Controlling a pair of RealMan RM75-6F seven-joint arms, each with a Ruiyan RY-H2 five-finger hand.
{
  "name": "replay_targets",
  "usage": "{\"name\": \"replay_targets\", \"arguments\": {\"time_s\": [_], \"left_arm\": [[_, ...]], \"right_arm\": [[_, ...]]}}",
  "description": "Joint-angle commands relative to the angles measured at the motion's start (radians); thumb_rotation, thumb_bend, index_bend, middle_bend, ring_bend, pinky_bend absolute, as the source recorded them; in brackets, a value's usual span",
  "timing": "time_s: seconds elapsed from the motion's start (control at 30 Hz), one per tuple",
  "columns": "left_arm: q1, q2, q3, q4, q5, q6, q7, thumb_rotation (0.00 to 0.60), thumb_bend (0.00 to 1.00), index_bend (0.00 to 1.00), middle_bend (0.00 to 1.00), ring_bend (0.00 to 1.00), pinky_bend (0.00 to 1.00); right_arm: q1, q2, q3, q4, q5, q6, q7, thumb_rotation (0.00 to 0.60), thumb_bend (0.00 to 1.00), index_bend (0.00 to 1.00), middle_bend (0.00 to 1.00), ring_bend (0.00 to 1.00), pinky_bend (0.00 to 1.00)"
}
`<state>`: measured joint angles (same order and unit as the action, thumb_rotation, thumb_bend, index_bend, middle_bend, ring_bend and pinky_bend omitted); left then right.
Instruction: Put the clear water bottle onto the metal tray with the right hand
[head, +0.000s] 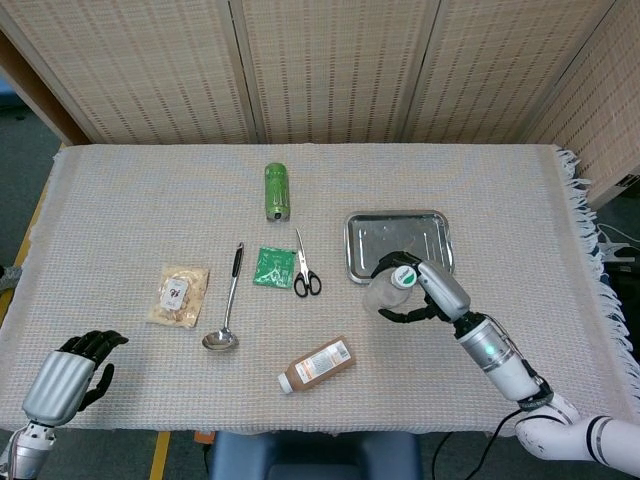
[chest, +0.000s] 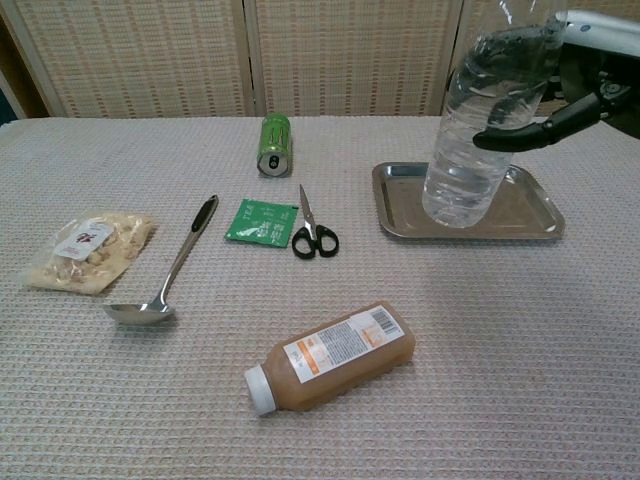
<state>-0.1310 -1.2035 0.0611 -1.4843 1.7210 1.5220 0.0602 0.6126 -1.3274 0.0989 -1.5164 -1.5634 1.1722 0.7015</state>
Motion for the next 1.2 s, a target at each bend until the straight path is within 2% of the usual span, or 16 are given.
{"name": "replay_targets", "arguments": {"time_s": [0.03,0.17,0.27,0.4,0.53,0.63,0.8,1.0,1.2], "left_arm": [[-0.001,0.000,0.000,0.002,0.001,0.000,-0.001,0.600,0.59,0.30,0.29,0.25,0.38],[-0.001,0.001,0.001,0.001,-0.001,-0.003,-0.003,0.600,0.59,0.30,0.29,0.25,0.38],[0.000,0.003,-0.001,0.001,0.001,0.003,-0.006,0.600,0.59,0.30,0.29,0.25,0.38],[0.001,0.001,-0.001,0.002,0.001,0.007,-0.007,0.600,0.59,0.30,0.29,0.25,0.38],[0.000,0.001,0.001,0.003,0.004,0.003,0.001,0.600,0.59,0.30,0.29,0.25,0.38],[0.000,0.002,0.001,-0.002,0.001,0.001,-0.003,0.600,0.59,0.30,0.29,0.25,0.38],[0.001,0.001,0.001,0.000,0.004,0.005,0.002,0.600,0.59,0.30,0.29,0.25,0.38],[-0.001,-0.001,0.001,0.003,0.003,0.001,0.002,0.600,0.59,0.30,0.29,0.25,0.38],[-0.002,-0.002,0.000,0.005,0.001,-0.002,0.002,0.600,0.59,0.30,0.29,0.25,0.38]], "right_arm": [[0.012,-0.098,-0.008,0.304,0.083,-0.110,-0.001,0.600,0.00,0.84,0.50,0.23,0.46],[0.017,-0.163,-0.015,0.414,0.087,-0.133,0.006,0.600,0.00,0.84,0.50,0.23,0.47],[0.022,-0.166,-0.011,0.410,0.067,-0.113,0.012,0.600,0.00,0.84,0.50,0.23,0.47],[0.023,-0.124,0.009,0.309,0.026,-0.035,-0.027,0.600,0.00,0.84,0.50,0.23,0.47],[0.017,-0.060,0.026,0.161,-0.001,0.021,-0.065,0.600,0.00,0.84,0.50,0.23,0.47],[0.007,-0.040,0.031,0.121,0.003,0.038,-0.079,0.600,0.00,0.84,0.50,0.23,0.47],[0.002,-0.065,0.024,0.204,0.048,-0.009,-0.062,0.600,0.00,0.84,0.50,0.23,0.47],[0.011,-0.158,0.010,0.414,0.104,-0.111,0.003,0.600,0.00,0.84,0.50,0.23,0.47],[0.026,-0.190,0.017,0.477,0.068,-0.081,0.041,0.600,0.00,0.84,0.50,0.23,0.47]]}}
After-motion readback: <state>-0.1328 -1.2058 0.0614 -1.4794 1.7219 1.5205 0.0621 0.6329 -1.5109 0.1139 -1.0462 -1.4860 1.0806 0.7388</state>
